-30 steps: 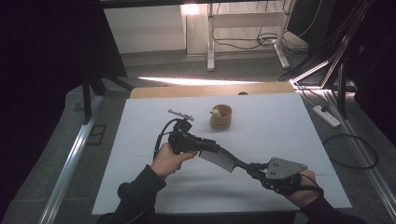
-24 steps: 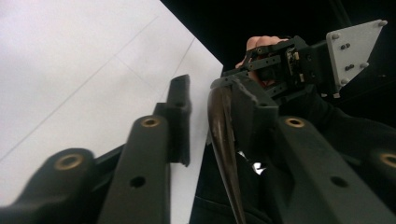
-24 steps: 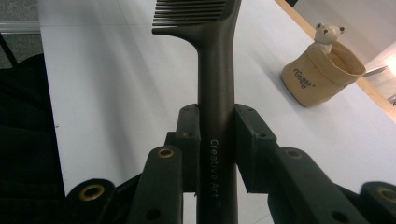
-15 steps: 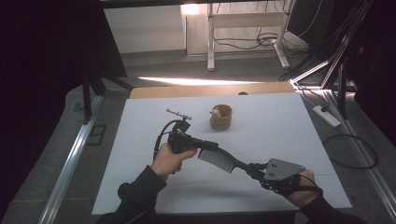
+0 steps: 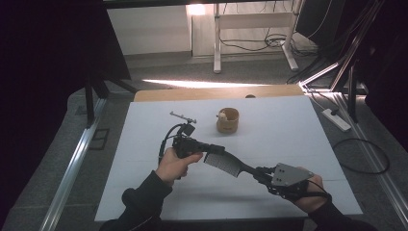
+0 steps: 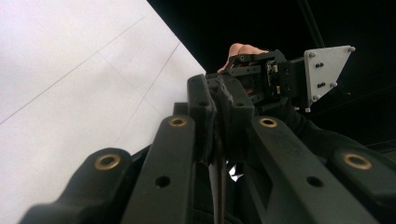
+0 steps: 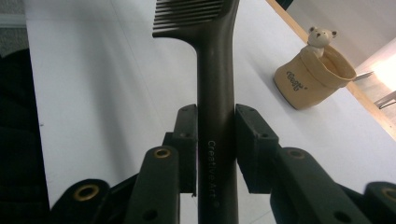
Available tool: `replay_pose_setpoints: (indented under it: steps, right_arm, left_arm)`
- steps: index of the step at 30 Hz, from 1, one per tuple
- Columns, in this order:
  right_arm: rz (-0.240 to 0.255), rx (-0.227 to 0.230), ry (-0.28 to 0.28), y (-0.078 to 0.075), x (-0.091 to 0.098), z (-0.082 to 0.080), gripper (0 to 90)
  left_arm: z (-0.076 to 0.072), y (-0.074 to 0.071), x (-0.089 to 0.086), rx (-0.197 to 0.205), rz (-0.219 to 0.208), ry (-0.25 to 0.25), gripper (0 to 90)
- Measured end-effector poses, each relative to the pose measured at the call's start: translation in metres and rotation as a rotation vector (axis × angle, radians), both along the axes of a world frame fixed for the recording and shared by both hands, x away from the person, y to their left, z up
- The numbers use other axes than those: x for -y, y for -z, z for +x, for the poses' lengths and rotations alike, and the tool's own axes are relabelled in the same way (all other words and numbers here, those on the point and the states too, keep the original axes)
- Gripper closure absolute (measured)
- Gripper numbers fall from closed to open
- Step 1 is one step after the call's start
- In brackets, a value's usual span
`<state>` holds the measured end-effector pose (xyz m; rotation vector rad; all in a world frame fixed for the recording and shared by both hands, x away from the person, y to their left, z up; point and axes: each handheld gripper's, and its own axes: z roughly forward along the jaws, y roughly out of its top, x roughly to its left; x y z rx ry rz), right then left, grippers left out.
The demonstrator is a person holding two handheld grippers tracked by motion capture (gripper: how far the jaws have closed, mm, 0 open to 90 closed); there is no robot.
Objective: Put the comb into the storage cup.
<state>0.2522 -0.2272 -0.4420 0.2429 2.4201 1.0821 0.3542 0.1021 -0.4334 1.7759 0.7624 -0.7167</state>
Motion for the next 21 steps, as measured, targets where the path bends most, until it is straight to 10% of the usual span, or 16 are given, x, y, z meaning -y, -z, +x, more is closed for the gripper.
replay_pose_setpoints:
  steps: [21]
  right_arm:
    - [0.035,-0.203,0.136,0.004,0.003,0.018,28.0]
  left_arm:
    - [0.002,-0.006,-0.014,0.055,0.013,-0.063,83.4]
